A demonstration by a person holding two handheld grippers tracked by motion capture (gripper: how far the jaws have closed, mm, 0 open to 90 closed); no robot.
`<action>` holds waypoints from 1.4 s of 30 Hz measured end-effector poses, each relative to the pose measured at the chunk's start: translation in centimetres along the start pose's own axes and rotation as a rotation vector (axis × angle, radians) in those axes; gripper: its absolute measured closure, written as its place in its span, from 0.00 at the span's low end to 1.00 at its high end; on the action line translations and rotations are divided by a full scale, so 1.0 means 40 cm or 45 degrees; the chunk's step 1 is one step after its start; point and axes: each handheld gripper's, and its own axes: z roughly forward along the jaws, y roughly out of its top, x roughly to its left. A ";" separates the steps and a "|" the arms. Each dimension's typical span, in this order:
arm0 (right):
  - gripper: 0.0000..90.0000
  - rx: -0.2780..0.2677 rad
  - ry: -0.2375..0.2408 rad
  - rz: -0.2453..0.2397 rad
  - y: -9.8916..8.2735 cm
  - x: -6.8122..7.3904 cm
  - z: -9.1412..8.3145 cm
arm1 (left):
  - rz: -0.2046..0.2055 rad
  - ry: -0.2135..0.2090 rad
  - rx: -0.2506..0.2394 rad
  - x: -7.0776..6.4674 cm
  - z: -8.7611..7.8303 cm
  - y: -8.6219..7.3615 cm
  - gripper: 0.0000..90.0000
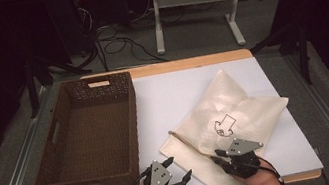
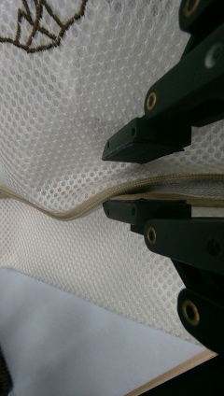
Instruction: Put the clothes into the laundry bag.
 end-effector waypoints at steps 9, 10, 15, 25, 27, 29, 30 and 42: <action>0.77 -0.021 0.000 0.000 0.002 0.005 -0.005 | -0.004 -0.001 0.003 0.001 0.001 -0.001 0.37; 0.77 -0.026 -0.001 0.000 0.001 0.006 -0.006 | -0.004 -0.001 0.002 0.001 0.002 -0.001 0.37; 0.66 -0.030 0.041 -0.003 0.002 0.015 -0.010 | -0.003 -0.001 0.002 0.000 0.002 0.000 0.37; 0.45 -0.166 0.000 0.012 0.022 0.013 -0.062 | -0.005 0.002 -0.001 0.001 0.000 0.001 0.36; 0.45 -0.189 -0.034 0.053 0.017 -0.011 -0.079 | -0.006 0.001 -0.001 0.001 0.001 0.001 0.36; 0.43 -0.196 -0.070 0.089 0.007 -0.036 -0.094 | -0.009 -0.005 -0.003 -0.001 0.002 0.003 0.36; 0.42 -0.198 -0.089 0.109 0.001 -0.048 -0.100 | -0.009 -0.009 -0.002 -0.001 0.004 0.004 0.36; 0.29 -0.199 -0.339 0.341 -0.098 -0.159 -0.194 | 0.000 -0.051 -0.004 -0.010 0.038 0.023 0.35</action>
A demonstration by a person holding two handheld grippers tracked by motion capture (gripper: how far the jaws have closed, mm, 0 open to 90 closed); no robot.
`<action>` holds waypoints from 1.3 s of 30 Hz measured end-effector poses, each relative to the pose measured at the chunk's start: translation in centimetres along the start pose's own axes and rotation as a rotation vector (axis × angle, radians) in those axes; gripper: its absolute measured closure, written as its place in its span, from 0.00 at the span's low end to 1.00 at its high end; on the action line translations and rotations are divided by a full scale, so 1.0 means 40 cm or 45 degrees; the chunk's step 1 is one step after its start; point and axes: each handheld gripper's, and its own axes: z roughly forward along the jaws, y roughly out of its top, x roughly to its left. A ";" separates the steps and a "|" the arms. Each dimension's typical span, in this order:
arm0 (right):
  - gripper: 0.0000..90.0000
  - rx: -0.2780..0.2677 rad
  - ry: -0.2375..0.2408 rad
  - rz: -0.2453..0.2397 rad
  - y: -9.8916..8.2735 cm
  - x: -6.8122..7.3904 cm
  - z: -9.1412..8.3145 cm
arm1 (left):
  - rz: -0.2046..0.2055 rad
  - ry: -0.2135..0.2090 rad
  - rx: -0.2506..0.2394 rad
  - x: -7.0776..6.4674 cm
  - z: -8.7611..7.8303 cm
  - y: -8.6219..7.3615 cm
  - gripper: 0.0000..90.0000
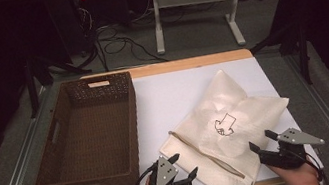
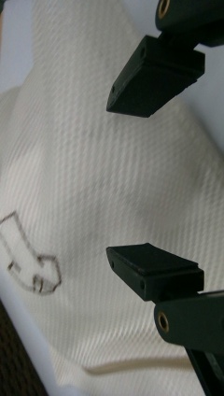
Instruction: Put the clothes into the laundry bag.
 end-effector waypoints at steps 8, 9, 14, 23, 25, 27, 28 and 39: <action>0.21 0.135 -0.064 0.123 -0.049 -0.056 0.031 | 0.012 -0.019 0.006 -0.004 0.009 0.005 0.35; 0.21 0.151 -0.054 0.138 -0.052 -0.061 0.038 | 0.011 -0.016 0.001 -0.004 0.008 0.005 0.35; 0.27 0.201 0.004 0.143 -0.054 -0.049 0.059 | 0.001 0.001 -0.002 0.001 -0.001 0.003 0.35; 0.68 0.221 0.033 0.057 -0.049 -0.023 0.074 | -0.017 0.038 0.004 0.008 -0.014 -0.007 0.35; 0.77 0.224 0.035 0.047 -0.047 -0.025 0.075 | -0.022 0.043 0.005 0.010 -0.015 -0.009 0.35; 0.86 0.206 0.033 0.032 -0.044 -0.021 0.075 | -0.026 0.047 0.004 0.011 -0.015 -0.010 0.36; 0.89 0.208 0.037 0.016 -0.043 -0.019 0.075 | -0.026 0.048 0.006 0.011 -0.015 -0.011 0.36; 0.92 0.193 0.012 -0.006 -0.041 -0.031 0.056 | -0.009 0.051 0.069 0.014 0.006 -0.013 0.37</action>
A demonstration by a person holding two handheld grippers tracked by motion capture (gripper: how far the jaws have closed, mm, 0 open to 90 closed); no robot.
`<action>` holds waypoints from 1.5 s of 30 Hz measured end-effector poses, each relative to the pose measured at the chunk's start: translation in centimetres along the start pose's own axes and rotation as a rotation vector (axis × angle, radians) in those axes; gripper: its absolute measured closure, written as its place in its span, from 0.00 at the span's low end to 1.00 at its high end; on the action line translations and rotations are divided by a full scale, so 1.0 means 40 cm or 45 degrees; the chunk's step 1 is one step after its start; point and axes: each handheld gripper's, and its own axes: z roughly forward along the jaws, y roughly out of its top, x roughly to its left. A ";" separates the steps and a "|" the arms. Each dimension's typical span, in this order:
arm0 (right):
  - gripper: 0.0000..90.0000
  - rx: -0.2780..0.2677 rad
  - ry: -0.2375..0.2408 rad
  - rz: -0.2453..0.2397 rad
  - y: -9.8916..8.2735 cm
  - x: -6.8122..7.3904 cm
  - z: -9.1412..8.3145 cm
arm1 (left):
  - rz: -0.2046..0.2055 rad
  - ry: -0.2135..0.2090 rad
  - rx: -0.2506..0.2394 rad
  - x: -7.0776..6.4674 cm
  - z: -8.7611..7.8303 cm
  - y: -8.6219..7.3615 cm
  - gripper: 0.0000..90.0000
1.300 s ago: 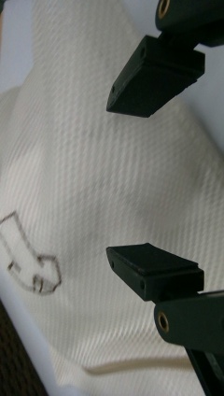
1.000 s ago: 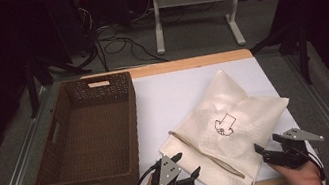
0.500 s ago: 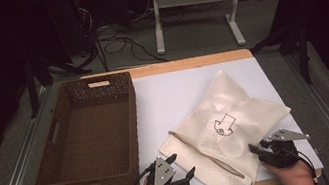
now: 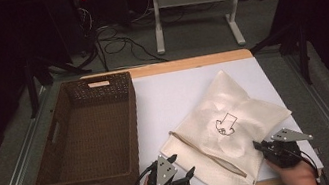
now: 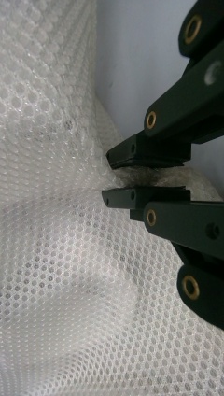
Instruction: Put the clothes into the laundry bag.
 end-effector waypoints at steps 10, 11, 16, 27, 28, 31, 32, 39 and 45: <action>0.93 -0.022 -0.089 0.037 -0.016 -0.060 -0.036 | -0.002 0.097 0.147 0.041 0.071 -0.018 0.42; 0.92 -0.022 -0.098 0.043 -0.018 -0.066 -0.038 | -0.005 0.096 0.160 0.044 0.079 -0.018 0.43; 0.92 -0.029 -0.124 0.054 -0.023 -0.083 -0.043 | 0.005 0.092 0.218 0.063 0.115 -0.001 0.51; 0.92 -0.003 -0.127 0.014 -0.012 -0.076 -0.027 | -0.081 0.038 0.267 0.098 0.149 -0.004 0.93; 0.92 -0.004 -0.124 0.018 -0.012 -0.075 -0.025 | -0.069 0.048 0.265 0.095 0.147 -0.004 0.94; 0.92 0.005 -0.125 0.020 -0.009 -0.071 -0.023 | -0.036 0.077 0.255 0.084 0.138 -0.006 0.95; 0.92 0.002 -0.123 0.014 -0.008 -0.072 -0.022 | -0.026 0.084 0.246 0.081 0.134 -0.007 0.95; 0.92 -0.003 -0.087 -0.018 0.017 -0.061 0.004 | 0.058 0.173 0.198 0.061 0.102 -0.020 0.95; 0.92 -0.004 -0.045 -0.069 0.055 -0.039 0.049 | 0.027 0.229 0.193 0.066 0.058 -0.039 0.95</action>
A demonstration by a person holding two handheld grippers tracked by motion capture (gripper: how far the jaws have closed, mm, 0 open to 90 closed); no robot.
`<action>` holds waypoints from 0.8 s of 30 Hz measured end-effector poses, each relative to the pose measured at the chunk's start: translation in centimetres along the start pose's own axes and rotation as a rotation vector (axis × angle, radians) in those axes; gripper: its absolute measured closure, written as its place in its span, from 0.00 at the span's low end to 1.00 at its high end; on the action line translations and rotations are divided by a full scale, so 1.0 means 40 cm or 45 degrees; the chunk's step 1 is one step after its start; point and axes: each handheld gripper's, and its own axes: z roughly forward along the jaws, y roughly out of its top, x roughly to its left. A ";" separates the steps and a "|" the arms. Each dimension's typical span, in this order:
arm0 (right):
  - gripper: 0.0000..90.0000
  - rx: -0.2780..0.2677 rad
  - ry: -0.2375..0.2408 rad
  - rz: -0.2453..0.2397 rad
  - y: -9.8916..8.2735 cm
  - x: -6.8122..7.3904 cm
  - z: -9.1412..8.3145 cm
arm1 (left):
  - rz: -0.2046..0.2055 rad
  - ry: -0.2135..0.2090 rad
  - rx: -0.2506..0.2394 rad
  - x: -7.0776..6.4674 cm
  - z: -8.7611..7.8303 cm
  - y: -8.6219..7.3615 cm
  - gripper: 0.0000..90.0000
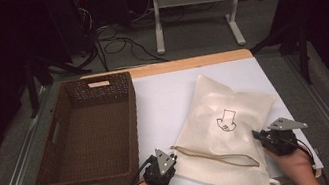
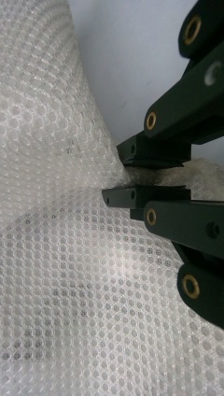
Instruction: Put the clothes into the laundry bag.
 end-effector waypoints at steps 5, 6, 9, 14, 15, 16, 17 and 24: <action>0.92 -0.003 0.021 -0.025 0.034 0.012 0.040 | -0.011 0.033 -0.008 0.001 -0.025 -0.012 0.95; 0.92 -0.004 0.024 -0.026 0.041 0.013 0.048 | -0.009 0.035 -0.008 0.000 -0.027 -0.015 0.95; 0.92 -0.006 0.034 -0.034 0.059 0.011 0.067 | 0.007 0.053 0.000 -0.007 -0.032 -0.023 0.94; 0.93 -0.020 0.044 -0.043 0.088 0.006 0.099 | 0.009 0.049 0.008 -0.015 -0.041 -0.033 0.94; 0.93 -0.020 0.045 -0.050 0.094 0.004 0.105 | 0.007 0.044 0.004 -0.019 -0.043 -0.035 0.94; 0.93 -0.021 0.044 -0.048 0.100 0.003 0.111 | 0.011 0.038 0.007 -0.023 -0.045 -0.036 0.94; 0.93 -0.020 0.044 -0.059 0.106 0.001 0.116 | 0.008 0.029 0.008 -0.028 -0.046 -0.037 0.94; 0.93 -0.031 0.022 -0.072 0.131 -0.020 0.150 | 0.036 -0.035 -0.007 -0.069 -0.052 -0.035 0.93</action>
